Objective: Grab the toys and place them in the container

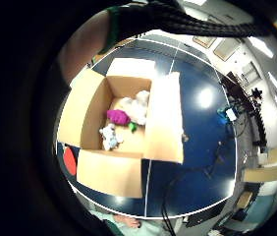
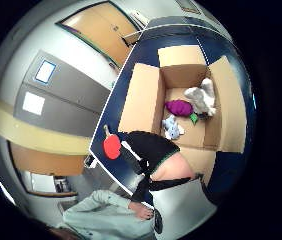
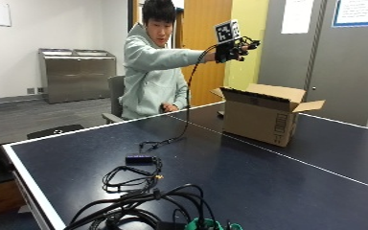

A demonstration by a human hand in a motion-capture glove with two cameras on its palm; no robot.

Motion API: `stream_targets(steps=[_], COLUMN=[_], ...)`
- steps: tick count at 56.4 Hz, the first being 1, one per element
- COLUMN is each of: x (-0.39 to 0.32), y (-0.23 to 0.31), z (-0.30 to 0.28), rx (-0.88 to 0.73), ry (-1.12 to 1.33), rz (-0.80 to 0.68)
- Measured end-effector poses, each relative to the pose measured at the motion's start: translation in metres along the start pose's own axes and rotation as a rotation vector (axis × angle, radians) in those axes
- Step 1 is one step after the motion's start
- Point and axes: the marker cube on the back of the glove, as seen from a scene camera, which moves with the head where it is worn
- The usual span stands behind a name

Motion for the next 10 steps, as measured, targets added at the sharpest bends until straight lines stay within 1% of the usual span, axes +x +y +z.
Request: stream_targets(steps=[2, 6, 10], x=[-0.001, 0.014, 0.077], y=[0.005, 0.008, 0.003], z=[-0.003, -0.006, -0.004], rx=[0.011, 0.04, 0.071], ry=[-0.011, 0.0, 0.116], rz=[-0.048, 0.056, 0.106])
